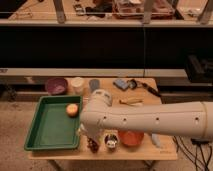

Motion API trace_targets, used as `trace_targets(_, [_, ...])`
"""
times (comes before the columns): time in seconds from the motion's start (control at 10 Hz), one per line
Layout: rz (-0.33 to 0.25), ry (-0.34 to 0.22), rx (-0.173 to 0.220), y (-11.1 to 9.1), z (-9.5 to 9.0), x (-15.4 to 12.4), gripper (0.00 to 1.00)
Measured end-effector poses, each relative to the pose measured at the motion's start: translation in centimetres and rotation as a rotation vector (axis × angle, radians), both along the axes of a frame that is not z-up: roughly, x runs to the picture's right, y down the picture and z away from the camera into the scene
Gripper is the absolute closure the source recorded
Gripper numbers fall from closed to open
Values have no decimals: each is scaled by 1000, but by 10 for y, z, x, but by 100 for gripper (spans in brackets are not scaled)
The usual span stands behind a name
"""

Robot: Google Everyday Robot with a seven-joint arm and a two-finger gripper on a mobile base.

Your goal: Place grapes in plastic cup

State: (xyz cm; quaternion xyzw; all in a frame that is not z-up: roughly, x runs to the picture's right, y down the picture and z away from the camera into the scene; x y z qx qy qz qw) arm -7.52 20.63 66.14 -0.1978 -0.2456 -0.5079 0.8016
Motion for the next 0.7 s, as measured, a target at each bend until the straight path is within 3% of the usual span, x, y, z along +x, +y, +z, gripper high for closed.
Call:
trace_targets(0.2, [-8, -10, 19, 1, 22, 1, 35])
trace_targets(0.7, [-48, -5, 23, 4, 45, 3, 35])
